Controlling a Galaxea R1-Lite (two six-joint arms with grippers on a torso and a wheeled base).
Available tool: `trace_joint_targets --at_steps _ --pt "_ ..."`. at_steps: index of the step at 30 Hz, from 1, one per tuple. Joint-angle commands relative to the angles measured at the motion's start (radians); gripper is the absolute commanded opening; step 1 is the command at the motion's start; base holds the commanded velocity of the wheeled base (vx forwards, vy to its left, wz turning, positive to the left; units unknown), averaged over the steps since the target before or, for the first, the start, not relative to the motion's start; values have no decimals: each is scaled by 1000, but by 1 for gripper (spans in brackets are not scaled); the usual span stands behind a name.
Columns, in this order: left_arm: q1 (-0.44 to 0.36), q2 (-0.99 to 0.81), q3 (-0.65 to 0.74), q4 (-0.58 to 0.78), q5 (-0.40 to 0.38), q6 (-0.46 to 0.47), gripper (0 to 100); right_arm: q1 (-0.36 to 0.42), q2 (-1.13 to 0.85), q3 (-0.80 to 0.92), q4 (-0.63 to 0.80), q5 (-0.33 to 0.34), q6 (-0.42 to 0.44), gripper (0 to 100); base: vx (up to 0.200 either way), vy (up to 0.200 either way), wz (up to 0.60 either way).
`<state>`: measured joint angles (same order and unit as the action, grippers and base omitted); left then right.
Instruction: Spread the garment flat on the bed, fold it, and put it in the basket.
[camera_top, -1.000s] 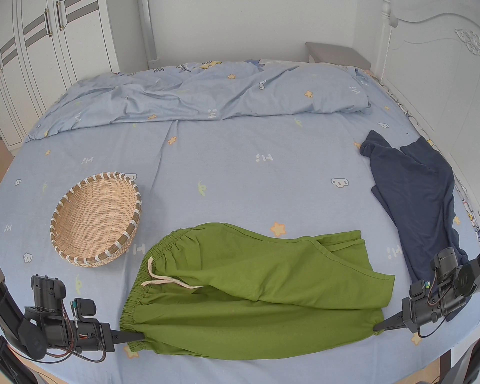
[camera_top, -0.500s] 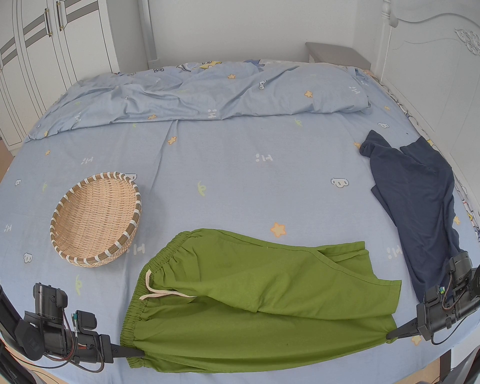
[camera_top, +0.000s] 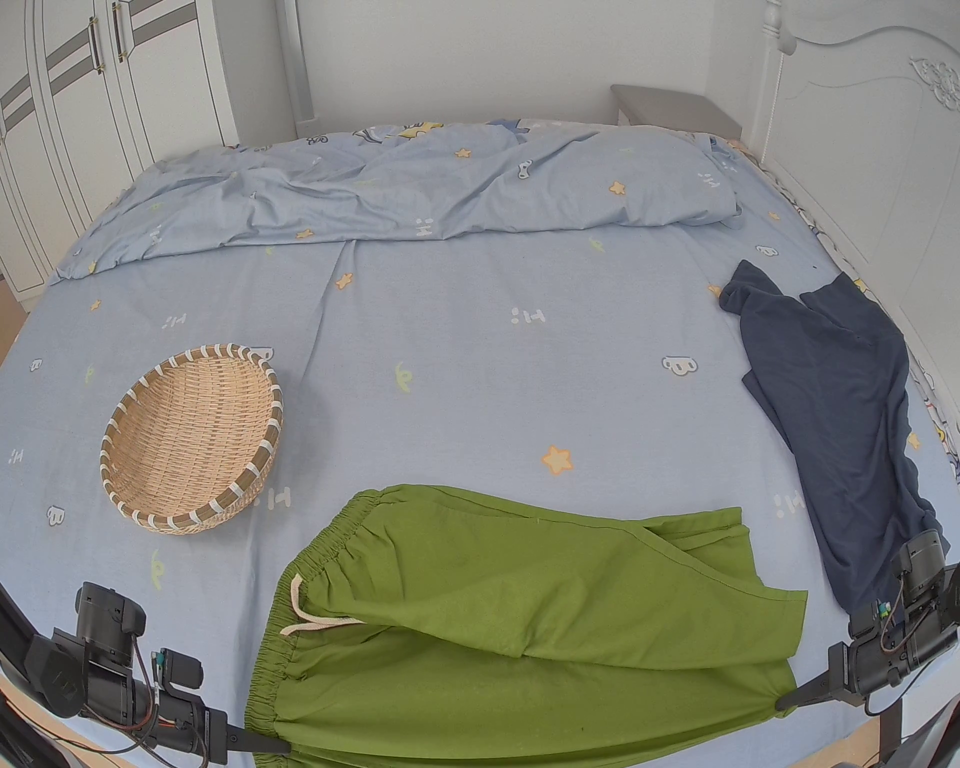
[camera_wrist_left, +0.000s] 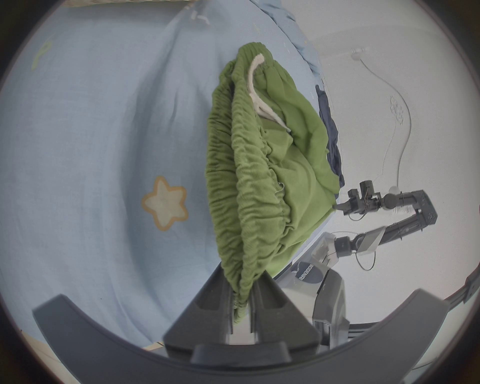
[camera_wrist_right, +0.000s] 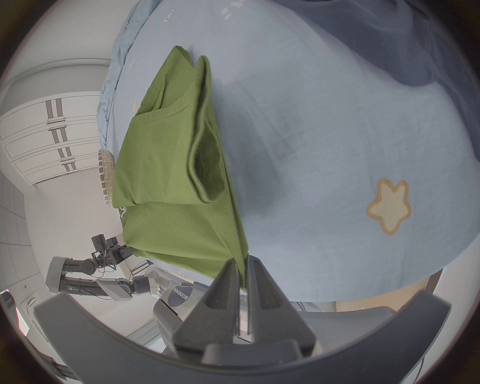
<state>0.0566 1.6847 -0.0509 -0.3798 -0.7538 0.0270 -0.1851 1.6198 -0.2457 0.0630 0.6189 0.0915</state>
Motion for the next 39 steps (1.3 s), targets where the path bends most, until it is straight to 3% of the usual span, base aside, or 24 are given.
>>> trace_joint_targets --at_steps 1,10,11,13,14,25,28,30,32,35,39 --pt "0 52 3 10 16 39 0 6 6 42 -45 -15 -1 0 0 0 0" --pt "-1 84 5 7 16 56 0 6 61 48 -95 -16 -1 0 0 0 0" --pt "-1 86 2 7 16 56 100 4 61 48 -95 -16 -1 0 0 0 0" --pt "-1 86 0 7 16 56 100 4 61 48 -97 -16 -1 0 0 0 0" --pt "-1 86 0 7 16 56 100 4 61 48 -97 -16 -1 100 0 0 0" --pt "11 4 -7 10 14 39 100 -13 28 129 -236 -8 -3 100 0 0 0" --pt "6 -154 -55 35 14 -76 100 -13 -47 186 -334 -8 -1 100 0 0 0" --pt "-8 -287 -161 127 18 -225 100 -14 -84 220 -393 -15 -1 100 0 0 0" --pt "-34 -327 -265 237 16 -282 100 -16 -104 238 -430 -16 1 100 0 0 0" --pt "-49 -329 -414 391 14 -285 100 -39 -127 246 -446 -16 1 100 0 0 0" --pt "-87 -289 -543 447 16 -285 100 -82 -178 241 -456 -19 4 100 0 0 0"
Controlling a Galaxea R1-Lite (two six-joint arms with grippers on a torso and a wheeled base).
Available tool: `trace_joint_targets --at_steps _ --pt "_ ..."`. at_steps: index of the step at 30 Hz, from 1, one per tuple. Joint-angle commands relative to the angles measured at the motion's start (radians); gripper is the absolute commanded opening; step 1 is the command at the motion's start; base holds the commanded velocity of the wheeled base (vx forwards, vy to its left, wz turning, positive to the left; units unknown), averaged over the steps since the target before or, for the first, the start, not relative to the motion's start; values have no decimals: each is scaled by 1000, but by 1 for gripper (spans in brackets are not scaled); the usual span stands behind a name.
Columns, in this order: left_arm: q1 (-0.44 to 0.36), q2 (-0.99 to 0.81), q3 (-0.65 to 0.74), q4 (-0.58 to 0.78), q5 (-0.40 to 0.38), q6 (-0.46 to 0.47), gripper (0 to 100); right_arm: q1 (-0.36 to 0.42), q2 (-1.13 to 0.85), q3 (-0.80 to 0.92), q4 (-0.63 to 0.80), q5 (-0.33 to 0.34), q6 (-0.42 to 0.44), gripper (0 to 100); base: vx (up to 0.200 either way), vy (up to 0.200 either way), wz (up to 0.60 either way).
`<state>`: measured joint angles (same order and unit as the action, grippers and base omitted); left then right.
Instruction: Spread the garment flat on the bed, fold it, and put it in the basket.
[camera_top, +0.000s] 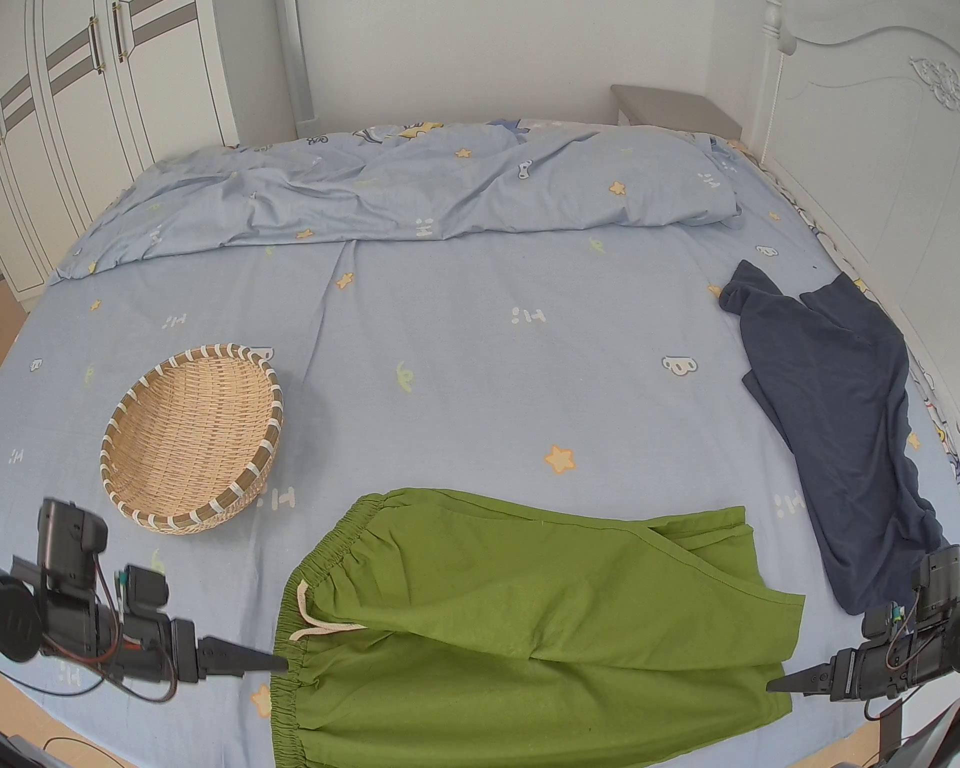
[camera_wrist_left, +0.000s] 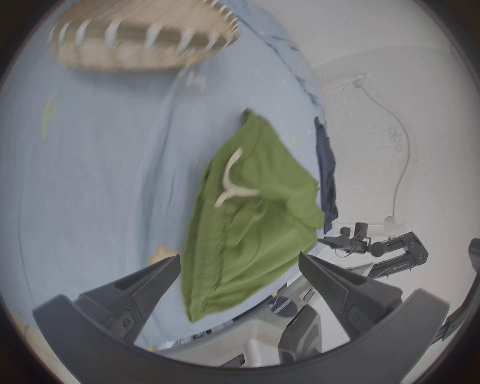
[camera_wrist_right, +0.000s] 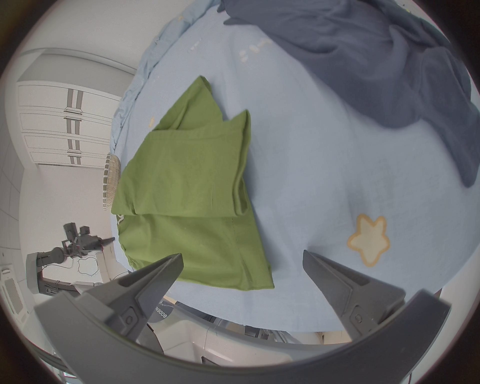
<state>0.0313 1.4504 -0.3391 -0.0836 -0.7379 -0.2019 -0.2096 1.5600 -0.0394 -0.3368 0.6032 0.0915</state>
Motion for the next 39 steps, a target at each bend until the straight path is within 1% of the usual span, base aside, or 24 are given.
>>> trace_joint_targets --at_steps 1,3,6,7,8,9,11,12,14,15,16,17,19,22,26,27,28,31,37,39 --pt "-62 -39 -276 150 0 -56 100 -67 -126 30 -57 -3 4 100 0 0 0" --pt "-67 25 -380 159 0 -62 100 -88 -164 1 -60 -2 10 100 0 0 0" --pt "-74 119 -503 160 0 -63 100 -82 -201 -76 -54 0 14 100 0 0 0" --pt "-83 143 -538 162 0 -65 100 -83 -209 -102 -51 -2 17 100 0 0 0" --pt "-85 148 -543 163 0 -65 100 -85 -210 -105 -51 -2 19 100 0 0 0" --pt "-103 186 -610 179 2 -74 100 -90 -207 -160 -50 -3 33 100 0 0 0" --pt "-108 234 -686 211 8 -90 100 -90 -195 -228 -50 -3 51 100 0 0 0" --pt "-110 257 -718 229 12 -91 100 -90 -186 -257 -50 -5 54 100 0 0 0" --pt "-110 257 -718 229 12 -91 100 -90 -186 -257 -50 -5 54 100 0 0 0" --pt "-119 329 -824 297 34 -93 100 -79 -143 -358 -51 -17 54 100 0 0 0" --pt "-126 358 -851 308 43 -93 100 -76 -130 -393 -51 -23 54 100 0 0 0" --pt "-133 380 -865 312 51 -93 100 -76 -120 -416 -50 -26 53 100 0 0 0" --pt "-151 435 -882 318 97 -91 100 -83 -60 -478 -51 -31 54 100 0 0 0" --pt "-156 469 -893 306 132 -91 100 -76 -31 -487 -57 -29 48 100 0 0 0" --pt "-200 512 -905 294 137 -99 100 -70 -29 -455 -59 -29 45 100 0 0 0" --pt "-200 512 -905 294 137 -99 100 -70 -29 -455 -59 -29 45 100 0 0 0" --pt "-208 512 -906 285 137 -116 100 -62 -32 -448 -59 -28 45 100 0 0 0" --pt "-214 513 -910 263 137 -145 100 -33 -37 -442 -57 -31 47 100 0 0 0" --pt "-212 536 -911 249 137 -149 100 6 -38 -424 -59 -33 47 100 0 0 0" --pt "-215 550 -911 246 138 -149 100 7 -38 -424 -59 -33 48 100 0 0 0"
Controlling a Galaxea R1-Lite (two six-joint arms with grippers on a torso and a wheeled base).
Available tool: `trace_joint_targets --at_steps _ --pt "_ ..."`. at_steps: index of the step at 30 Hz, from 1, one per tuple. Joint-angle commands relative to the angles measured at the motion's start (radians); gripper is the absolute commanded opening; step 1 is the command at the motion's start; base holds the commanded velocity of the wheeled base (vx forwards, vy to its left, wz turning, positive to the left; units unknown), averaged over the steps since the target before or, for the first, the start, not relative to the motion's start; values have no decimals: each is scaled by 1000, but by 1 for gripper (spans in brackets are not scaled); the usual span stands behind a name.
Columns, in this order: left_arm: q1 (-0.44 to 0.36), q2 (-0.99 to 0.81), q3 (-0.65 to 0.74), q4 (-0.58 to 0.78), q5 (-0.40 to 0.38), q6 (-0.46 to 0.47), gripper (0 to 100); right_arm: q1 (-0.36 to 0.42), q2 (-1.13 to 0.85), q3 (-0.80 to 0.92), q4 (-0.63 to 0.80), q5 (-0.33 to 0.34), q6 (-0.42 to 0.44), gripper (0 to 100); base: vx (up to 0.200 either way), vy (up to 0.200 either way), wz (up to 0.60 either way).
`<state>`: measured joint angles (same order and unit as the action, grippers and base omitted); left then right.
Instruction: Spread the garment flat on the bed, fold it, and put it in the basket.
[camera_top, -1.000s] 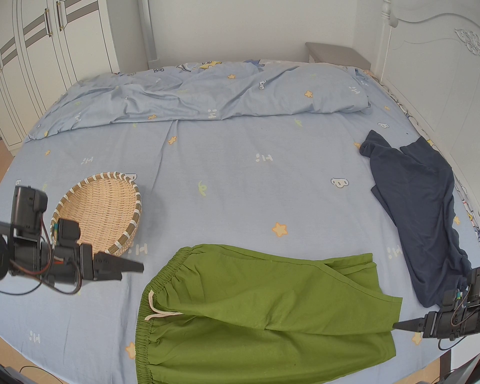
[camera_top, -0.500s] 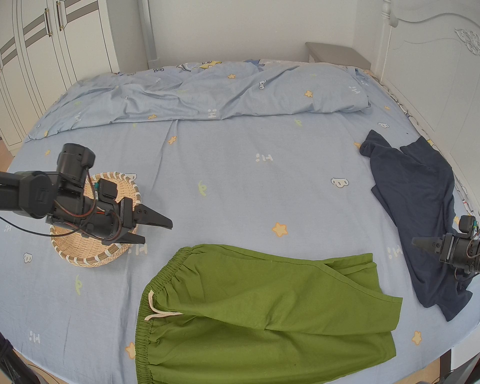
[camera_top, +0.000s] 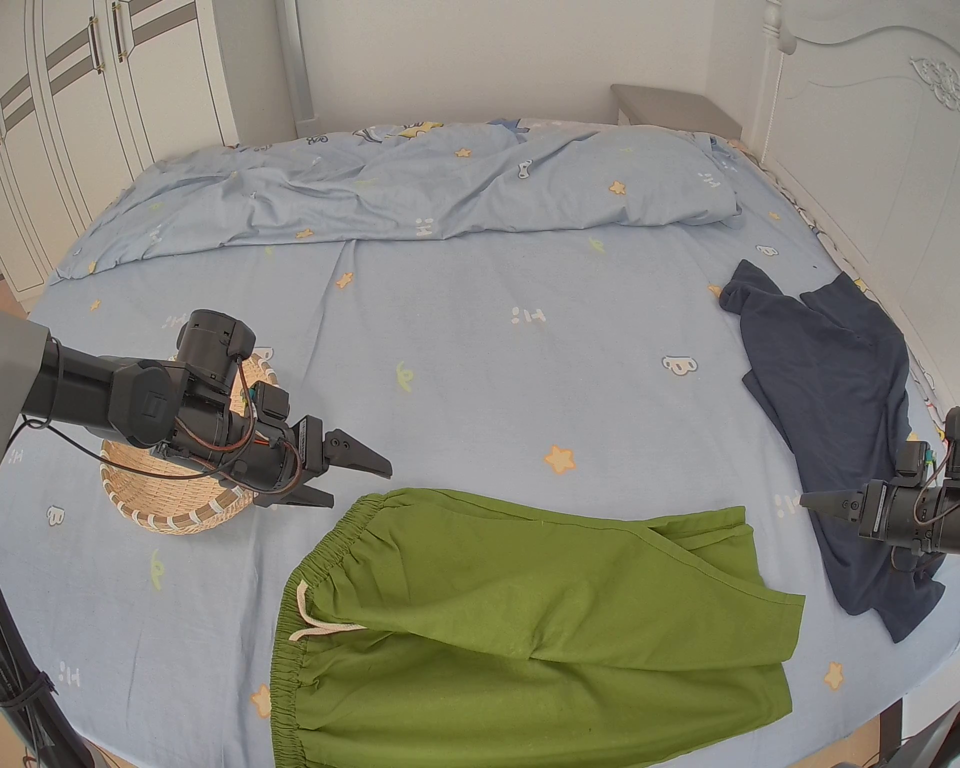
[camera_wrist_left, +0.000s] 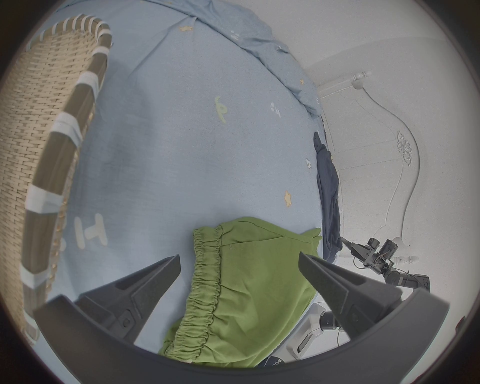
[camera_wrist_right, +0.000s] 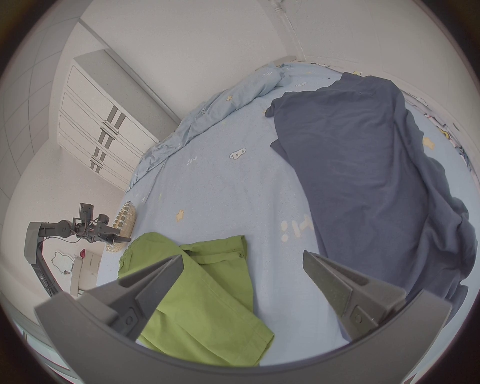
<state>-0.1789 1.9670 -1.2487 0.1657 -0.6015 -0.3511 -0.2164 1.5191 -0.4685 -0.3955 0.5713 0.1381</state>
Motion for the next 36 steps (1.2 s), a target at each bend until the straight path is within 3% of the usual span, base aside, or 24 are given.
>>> trace_joint_targets --at_steps 1,13,22,23,36 --pt "-5 38 -1 -3 2 1 100 14 3 5 0 1 2 100 0 0 0" --pt "-25 85 0 -28 3 3 100 22 -8 10 0 1 2 100 0 0 0" --pt "-30 115 0 -40 68 3 100 22 -8 11 1 1 2 100 0 0 0" --pt "-31 115 0 -45 69 3 0 22 -7 13 1 1 2 100 0 0 0" --pt "-31 104 3 -45 57 -3 0 42 -7 57 9 6 11 100 0 0 0"
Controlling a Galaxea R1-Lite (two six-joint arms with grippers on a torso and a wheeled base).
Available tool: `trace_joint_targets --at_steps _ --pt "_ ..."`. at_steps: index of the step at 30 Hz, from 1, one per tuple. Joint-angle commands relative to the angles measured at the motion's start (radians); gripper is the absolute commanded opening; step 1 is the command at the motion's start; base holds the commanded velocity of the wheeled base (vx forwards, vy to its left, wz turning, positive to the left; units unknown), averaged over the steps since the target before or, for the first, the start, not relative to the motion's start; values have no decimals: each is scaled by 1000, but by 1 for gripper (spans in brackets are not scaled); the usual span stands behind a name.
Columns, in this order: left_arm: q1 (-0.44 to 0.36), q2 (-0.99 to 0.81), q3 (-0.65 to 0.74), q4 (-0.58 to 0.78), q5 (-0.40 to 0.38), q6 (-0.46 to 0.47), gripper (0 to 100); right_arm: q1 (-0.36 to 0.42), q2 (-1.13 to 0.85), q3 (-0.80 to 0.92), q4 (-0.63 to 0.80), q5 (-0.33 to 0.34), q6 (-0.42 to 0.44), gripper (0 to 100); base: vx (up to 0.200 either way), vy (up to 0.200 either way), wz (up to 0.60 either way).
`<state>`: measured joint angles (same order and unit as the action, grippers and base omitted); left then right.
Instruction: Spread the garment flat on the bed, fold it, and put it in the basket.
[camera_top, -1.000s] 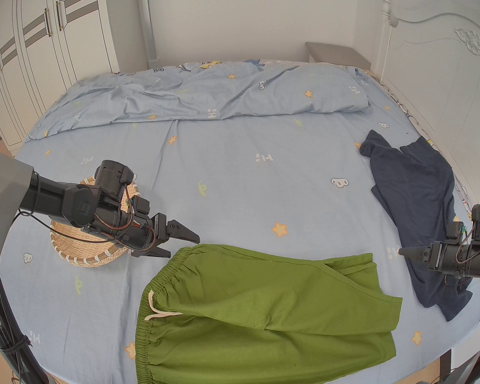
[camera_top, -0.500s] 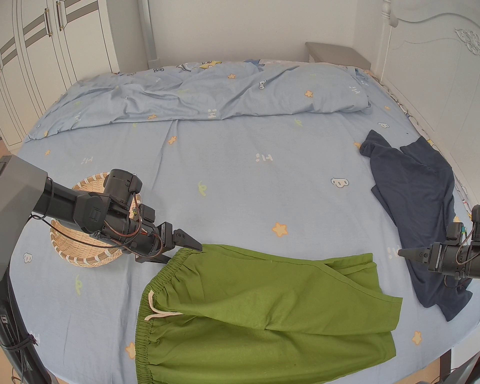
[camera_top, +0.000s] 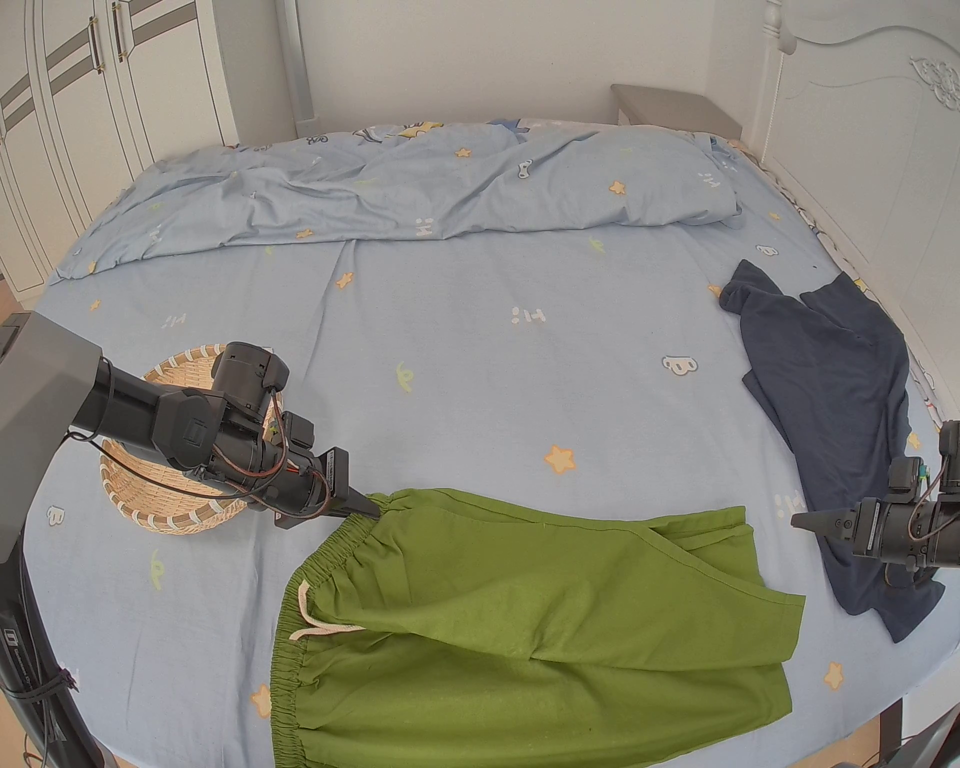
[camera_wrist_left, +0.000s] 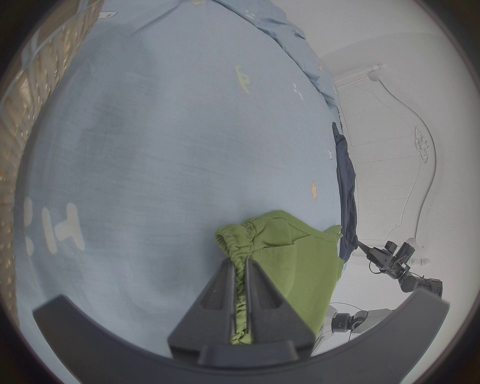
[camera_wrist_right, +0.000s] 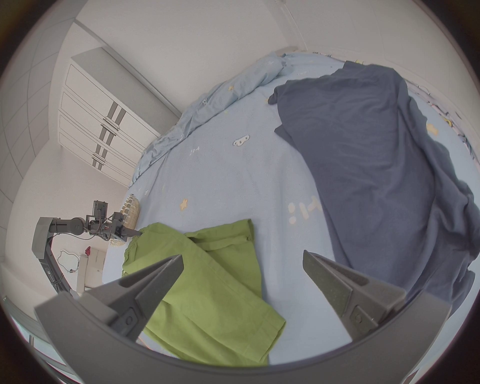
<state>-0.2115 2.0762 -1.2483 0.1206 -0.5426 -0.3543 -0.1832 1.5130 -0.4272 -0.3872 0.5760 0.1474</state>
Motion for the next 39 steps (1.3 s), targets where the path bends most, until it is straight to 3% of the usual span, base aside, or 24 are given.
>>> trace_joint_targets --at_steps 1,26,34,35,39 --pt "3 -8 3 1 0 0 0 8 3 38 2 5 1 100 0 0 0" --pt "9 -74 12 5 0 -14 0 10 136 154 -15 19 1 100 0 0 0" --pt "11 -74 12 5 0 -14 0 42 217 151 -105 18 3 100 0 0 0" --pt "11 -76 12 5 0 -15 0 45 227 150 -114 18 4 0 0 0 0" --pt "12 -74 10 5 0 -15 0 60 245 150 -142 18 27 0 0 0 0"
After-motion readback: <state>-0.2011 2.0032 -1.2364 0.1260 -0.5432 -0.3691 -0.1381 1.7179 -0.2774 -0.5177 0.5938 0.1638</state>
